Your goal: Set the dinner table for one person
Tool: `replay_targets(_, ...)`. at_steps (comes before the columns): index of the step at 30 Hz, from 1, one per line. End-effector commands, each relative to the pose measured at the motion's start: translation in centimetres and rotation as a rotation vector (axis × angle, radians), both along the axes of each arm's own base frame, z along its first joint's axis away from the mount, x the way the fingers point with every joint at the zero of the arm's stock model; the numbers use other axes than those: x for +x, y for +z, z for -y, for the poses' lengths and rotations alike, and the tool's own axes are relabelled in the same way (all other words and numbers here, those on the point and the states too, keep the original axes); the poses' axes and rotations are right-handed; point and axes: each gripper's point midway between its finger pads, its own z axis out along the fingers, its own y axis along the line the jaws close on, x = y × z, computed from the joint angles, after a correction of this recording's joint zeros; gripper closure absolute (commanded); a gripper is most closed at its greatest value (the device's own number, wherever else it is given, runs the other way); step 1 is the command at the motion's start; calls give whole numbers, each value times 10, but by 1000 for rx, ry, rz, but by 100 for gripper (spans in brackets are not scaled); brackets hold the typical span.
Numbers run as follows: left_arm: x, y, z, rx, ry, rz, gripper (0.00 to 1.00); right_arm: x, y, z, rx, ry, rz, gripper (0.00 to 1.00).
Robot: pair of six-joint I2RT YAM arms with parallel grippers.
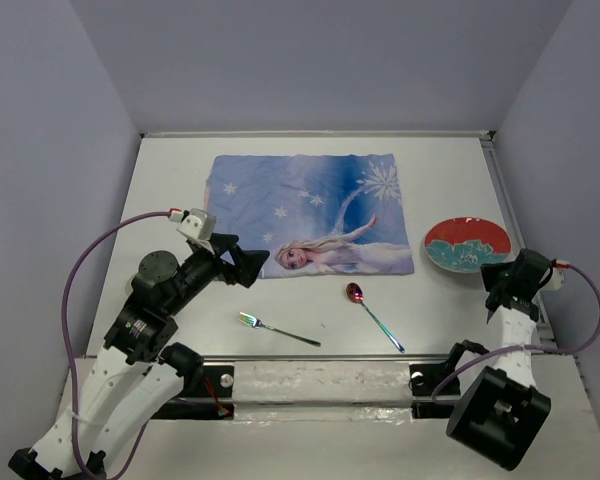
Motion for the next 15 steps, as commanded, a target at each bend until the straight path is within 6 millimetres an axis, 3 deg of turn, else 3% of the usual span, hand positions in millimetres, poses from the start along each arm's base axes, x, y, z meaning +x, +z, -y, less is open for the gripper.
replay_targets(1,1,9,-1,-13,8,37,1,21,115,16,-198,8,273,100)
replay_targets(4,2,10,-3,-14,22,40,1,29,161,3,-273,104,401,100)
replay_targets(5,3,10,-4,-12,28,41,1,36,178,-13,-264,205,455,100)
replay_targets(10,2,17,-10,-23,53,65,1,58,208,-62,-177,467,589,100)
replay_targets(13,4,23,-18,-31,97,85,1,79,224,-111,-136,618,640,100)
replay_targets(14,6,25,-24,-33,127,94,1,84,226,-151,-126,735,645,100)
replay_targets(15,7,25,-26,-34,140,96,1,99,228,-167,-115,780,634,100)
